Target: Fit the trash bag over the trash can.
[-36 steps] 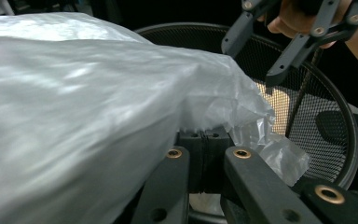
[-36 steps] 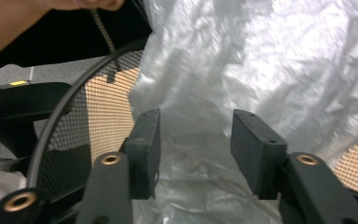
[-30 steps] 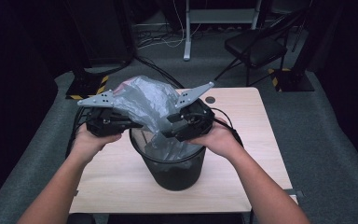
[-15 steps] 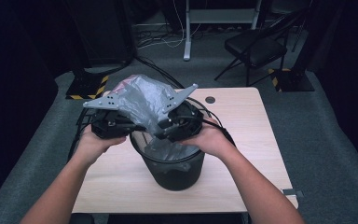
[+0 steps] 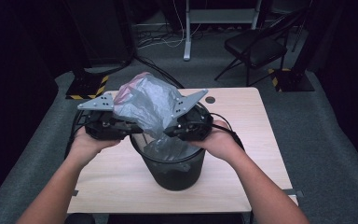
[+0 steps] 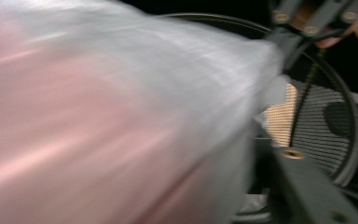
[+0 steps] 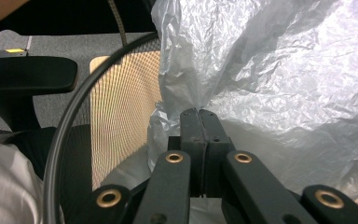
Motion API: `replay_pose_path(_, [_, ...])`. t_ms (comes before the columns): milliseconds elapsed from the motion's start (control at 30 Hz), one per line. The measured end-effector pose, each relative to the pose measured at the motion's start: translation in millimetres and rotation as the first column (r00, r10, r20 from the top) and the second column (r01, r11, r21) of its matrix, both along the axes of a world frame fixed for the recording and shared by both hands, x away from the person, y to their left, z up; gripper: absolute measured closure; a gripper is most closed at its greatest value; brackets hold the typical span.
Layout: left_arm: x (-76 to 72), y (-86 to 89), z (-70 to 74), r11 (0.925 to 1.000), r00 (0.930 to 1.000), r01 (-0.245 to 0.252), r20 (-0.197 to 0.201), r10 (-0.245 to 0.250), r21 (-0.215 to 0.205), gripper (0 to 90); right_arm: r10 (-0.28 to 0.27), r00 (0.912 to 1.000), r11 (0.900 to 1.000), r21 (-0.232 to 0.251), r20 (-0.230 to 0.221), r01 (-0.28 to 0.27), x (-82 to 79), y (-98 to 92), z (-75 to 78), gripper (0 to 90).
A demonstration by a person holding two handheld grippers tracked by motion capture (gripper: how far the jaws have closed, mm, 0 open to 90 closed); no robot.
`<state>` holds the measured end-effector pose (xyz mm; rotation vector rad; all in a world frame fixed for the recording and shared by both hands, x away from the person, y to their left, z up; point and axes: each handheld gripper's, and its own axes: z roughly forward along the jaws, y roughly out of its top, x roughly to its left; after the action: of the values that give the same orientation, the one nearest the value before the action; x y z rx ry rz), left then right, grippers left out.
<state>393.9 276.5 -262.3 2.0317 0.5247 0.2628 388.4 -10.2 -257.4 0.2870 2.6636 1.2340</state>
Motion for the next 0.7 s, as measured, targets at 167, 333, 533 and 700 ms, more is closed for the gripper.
replay_pose_path(167, [5.7, 16.0, -0.7, 0.9953, 0.9953, -0.097, -0.007, 0.097, -0.003, 41.8, -0.022, 0.9998, 1.0, 0.001, -0.002, 0.022, -6.5, -18.4, -5.3, 89.6])
replay_pose_path(333, [4.8, 26.3, 1.4, 0.993, 0.9931, -0.116, -0.021, 0.116, -0.022, 36.7, -0.038, 0.9992, 0.999, 0.014, 0.009, 0.038, -13.1, -31.9, -8.9, 89.5])
replay_pose_path(533, [-1.8, 37.3, 17.4, 0.9918, 0.9934, -0.115, -0.01, 0.114, -0.056, 36.0, -0.033, 0.9994, 0.999, 0.021, 0.006, 0.033, -14.0, -31.1, -12.2, 89.6])
replay_pose_path(700, [-4.4, 43.2, 36.3, 0.9874, 0.9904, -0.138, 0.001, 0.138, -0.078, 35.5, -0.031, 0.9995, 0.999, 0.018, 0.008, 0.031, -14.6, -28.4, -14.2, 89.6])
